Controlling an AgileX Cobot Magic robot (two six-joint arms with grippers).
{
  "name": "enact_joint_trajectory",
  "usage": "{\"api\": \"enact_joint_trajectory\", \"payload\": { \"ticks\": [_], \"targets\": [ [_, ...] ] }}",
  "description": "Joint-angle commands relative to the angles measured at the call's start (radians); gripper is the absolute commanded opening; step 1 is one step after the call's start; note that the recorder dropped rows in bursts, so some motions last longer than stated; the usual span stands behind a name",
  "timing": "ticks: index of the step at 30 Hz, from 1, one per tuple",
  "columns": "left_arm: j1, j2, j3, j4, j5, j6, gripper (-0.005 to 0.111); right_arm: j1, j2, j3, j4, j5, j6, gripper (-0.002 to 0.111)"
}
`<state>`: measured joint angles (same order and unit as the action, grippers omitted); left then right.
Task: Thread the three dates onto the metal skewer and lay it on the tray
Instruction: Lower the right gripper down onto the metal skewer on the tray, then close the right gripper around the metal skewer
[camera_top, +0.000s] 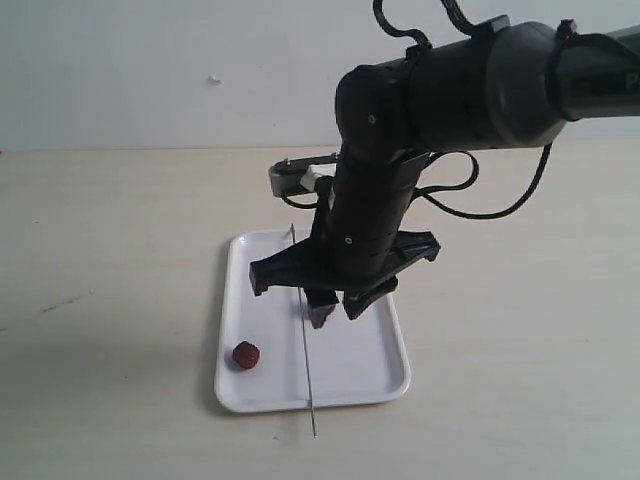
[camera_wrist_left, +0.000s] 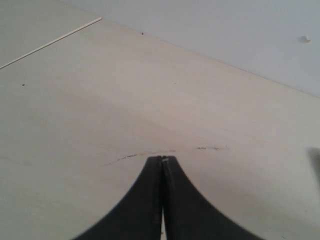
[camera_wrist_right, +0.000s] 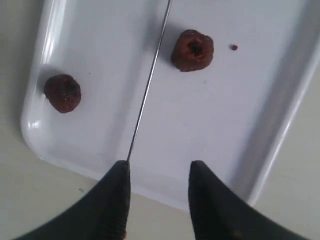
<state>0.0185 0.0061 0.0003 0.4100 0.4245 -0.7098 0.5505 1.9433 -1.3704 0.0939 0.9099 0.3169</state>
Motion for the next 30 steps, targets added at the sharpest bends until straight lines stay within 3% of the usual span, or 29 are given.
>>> {"api": "enact_joint_trajectory", "payload": {
  "ticks": [1, 12, 30],
  "targets": [
    [-0.008, -0.006, 0.0, 0.003, -0.005, 0.0, 0.0, 0.015, 0.014, -0.005, 0.018, -0.006, 0.009, 0.039],
    [-0.008, -0.006, 0.0, 0.003, -0.005, 0.0, 0.0, 0.101, 0.081, -0.003, -0.087, -0.075, 0.155, 0.039],
    [-0.008, -0.006, 0.0, 0.003, -0.005, 0.0, 0.0, 0.101, 0.166, -0.003, -0.137, -0.158, 0.272, 0.039]
  ]
}}
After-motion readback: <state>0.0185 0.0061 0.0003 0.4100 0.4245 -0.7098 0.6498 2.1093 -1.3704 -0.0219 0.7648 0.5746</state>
